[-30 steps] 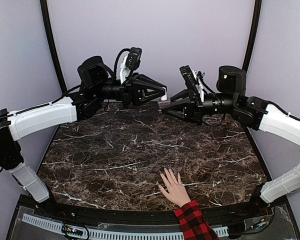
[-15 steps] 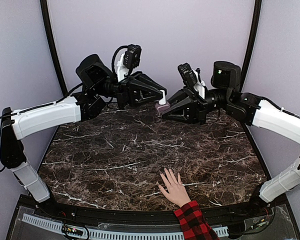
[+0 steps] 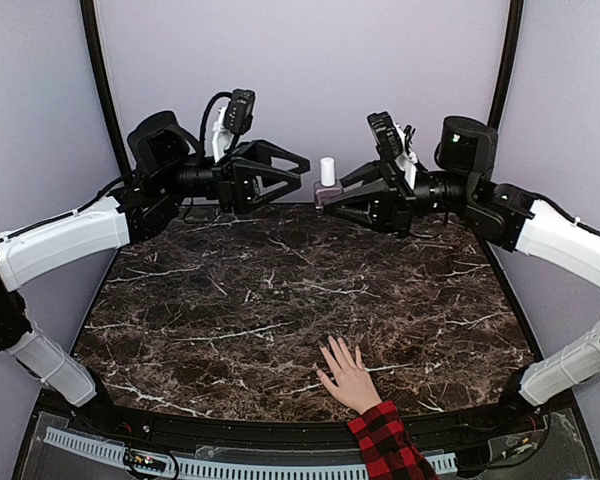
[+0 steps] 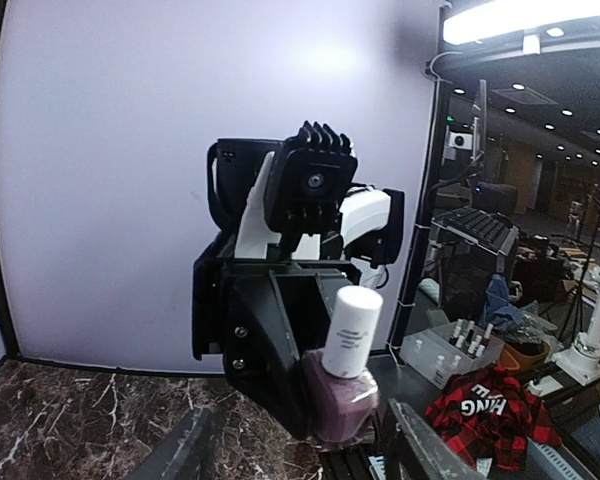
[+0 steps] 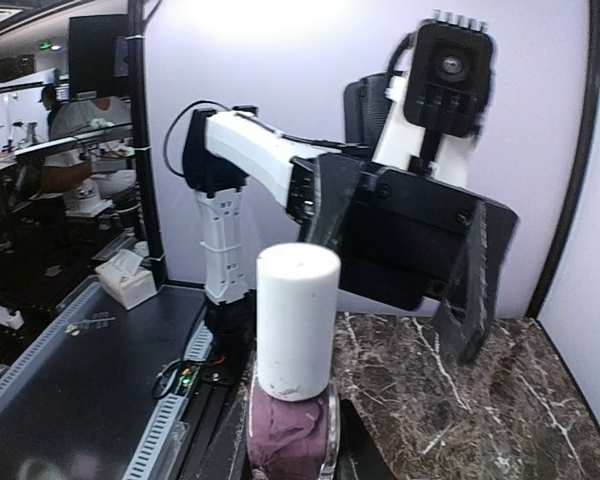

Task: Paint the nails
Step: Screw the nail polish bottle cap onto the nail polish bottle.

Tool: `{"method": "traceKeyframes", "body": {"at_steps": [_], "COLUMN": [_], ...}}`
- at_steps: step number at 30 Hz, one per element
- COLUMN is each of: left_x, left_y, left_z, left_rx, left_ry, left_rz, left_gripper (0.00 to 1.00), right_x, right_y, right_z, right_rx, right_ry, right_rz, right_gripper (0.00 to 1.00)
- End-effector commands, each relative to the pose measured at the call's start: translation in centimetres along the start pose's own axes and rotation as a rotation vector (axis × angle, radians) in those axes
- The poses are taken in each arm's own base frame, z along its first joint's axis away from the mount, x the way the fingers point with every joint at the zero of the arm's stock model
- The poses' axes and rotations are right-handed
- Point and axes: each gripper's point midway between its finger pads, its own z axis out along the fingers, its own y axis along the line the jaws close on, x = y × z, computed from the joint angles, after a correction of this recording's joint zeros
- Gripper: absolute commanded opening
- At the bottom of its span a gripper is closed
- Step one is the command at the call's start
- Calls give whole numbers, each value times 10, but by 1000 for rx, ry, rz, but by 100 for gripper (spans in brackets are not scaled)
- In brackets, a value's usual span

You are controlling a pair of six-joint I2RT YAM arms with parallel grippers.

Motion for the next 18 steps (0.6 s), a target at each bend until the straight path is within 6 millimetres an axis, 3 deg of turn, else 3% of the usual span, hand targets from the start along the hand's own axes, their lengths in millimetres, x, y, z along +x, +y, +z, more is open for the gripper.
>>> {"method": "traceKeyframes", "body": {"at_steps": [1,3,7,12,18], "left_x": [-32,-34,-34,-26,-7], "left_y": [1,10,30,57,81], "left_z": [-19,-26,-35,-36,-20], "left_rx": [-199,-282,-415,-527,-570], "left_ry": [-73,-93,-115,-124,-86], "left_rz": [112,123,101,21,-52], "left_gripper": [60,61,61,60,60], "right_x": [3,9,14,18,27], "right_y": [-38,-66,-94,-109,-116], "right_z": [-15,-26,-44,-51,-44], "right_rx": [269,446,649,766,861], "right_ry": [27,44,44,50,117], "right_rz": [-14,10,30,34,-6], "right_gripper": [0,0,0,0,0]}}
